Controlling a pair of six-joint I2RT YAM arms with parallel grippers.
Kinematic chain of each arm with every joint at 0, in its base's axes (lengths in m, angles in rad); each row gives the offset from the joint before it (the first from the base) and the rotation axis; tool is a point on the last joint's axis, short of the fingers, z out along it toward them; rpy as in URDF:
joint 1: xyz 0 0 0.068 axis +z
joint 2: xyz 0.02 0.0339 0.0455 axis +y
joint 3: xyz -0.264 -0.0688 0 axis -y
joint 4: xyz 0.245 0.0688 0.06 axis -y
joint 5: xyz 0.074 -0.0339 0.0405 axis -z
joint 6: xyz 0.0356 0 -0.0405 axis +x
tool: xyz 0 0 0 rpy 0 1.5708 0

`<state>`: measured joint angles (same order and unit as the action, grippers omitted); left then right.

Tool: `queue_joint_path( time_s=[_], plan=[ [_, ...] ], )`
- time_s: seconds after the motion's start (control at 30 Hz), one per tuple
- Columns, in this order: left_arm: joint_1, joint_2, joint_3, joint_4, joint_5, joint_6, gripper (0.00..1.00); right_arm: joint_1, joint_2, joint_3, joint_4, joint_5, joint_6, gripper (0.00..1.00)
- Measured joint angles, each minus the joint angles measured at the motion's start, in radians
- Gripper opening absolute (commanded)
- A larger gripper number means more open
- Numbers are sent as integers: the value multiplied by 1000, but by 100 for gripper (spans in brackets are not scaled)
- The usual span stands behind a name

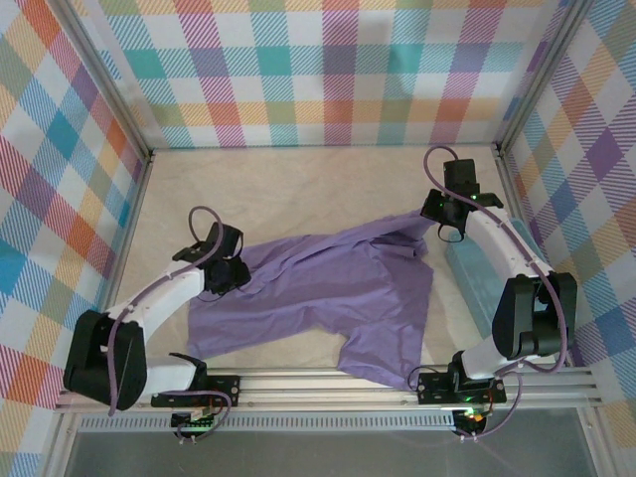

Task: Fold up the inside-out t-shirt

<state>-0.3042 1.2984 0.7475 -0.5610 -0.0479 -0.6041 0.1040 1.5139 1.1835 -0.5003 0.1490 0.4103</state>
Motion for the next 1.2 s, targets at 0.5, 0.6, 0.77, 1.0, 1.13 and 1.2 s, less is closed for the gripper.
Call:
queue_joint_path(
  time_s=[0.5, 0.6, 0.77, 1.0, 1.13, 1.2],
  plan=[
    [0, 159, 26, 14, -14, 46, 45, 0, 0, 0, 0, -3, 0, 0],
    [0, 152, 11, 12, -21, 42, 42, 0, 0, 0, -1, -3, 0, 0],
    [14, 39, -40, -36, -75, -14, 33, 0, 1, 0, -1, -1, 0, 0],
    [93, -74, -116, -80, -89, -63, 33, 0, 2, 0, -6, 5, 0, 0],
    [82, -116, -98, -81, -50, -49, 47, 0, 2, 0, -5, -3, 0, 0],
    [56, -114, -45, -88, -47, -36, 54, -1, 2, 0, -5, -7, 0, 0]
  ],
)
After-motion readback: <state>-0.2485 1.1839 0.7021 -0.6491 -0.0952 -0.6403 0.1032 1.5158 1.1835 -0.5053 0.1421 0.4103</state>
